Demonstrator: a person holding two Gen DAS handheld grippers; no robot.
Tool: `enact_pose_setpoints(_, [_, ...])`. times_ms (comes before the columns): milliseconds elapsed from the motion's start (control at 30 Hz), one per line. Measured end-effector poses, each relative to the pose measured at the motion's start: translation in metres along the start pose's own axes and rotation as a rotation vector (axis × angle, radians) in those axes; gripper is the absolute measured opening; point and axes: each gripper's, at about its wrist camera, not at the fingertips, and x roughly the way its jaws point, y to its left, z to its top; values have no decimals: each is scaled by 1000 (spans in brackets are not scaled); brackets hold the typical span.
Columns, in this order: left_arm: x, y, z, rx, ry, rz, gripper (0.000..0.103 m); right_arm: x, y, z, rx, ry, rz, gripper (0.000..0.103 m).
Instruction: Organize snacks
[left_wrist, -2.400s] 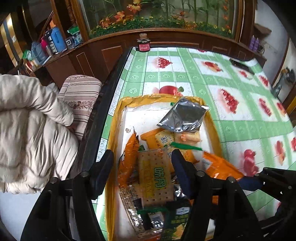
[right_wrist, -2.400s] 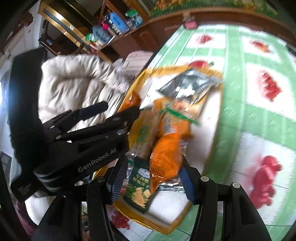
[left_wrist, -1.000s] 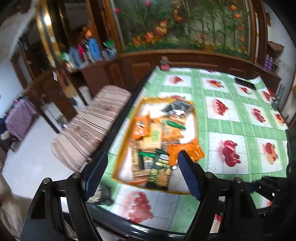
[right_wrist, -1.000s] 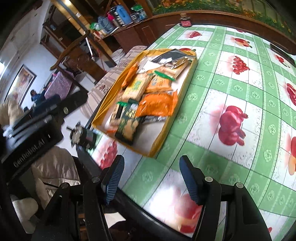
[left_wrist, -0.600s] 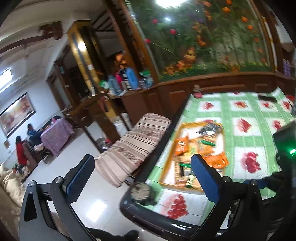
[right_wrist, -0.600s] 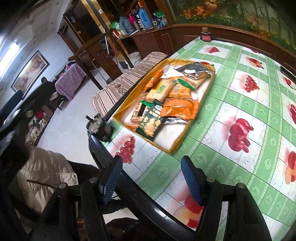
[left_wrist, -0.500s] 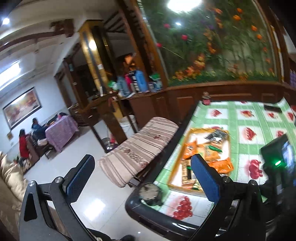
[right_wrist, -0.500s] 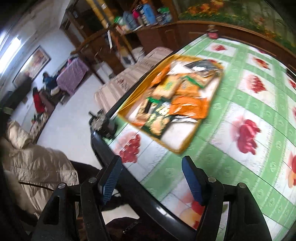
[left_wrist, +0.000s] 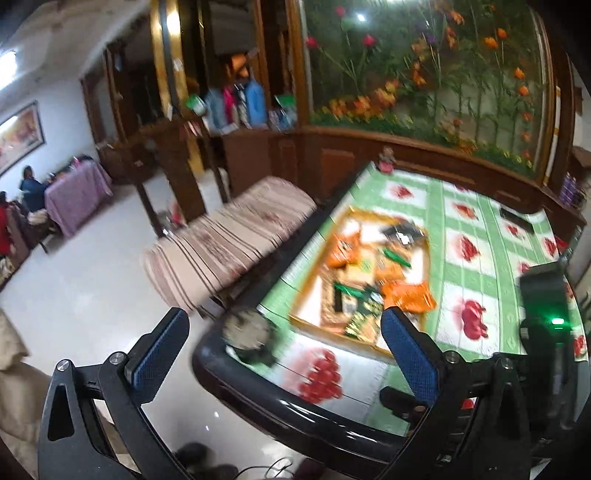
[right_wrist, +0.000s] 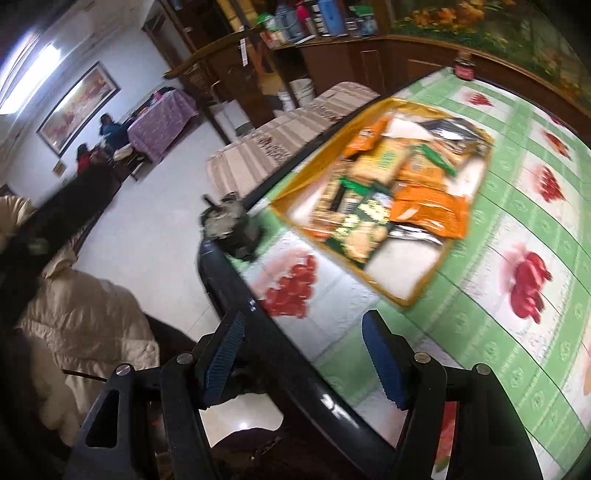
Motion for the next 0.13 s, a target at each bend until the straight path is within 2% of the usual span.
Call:
enact_pose_setpoints(67, [16,-12,-2,6,64,-37,103,-2,-13,-4,26,3,-15,68])
enact_pose_setpoints(133, [34,-29,-8,36,132,-16,103,-3,-27,-9,57,5,-27,68])
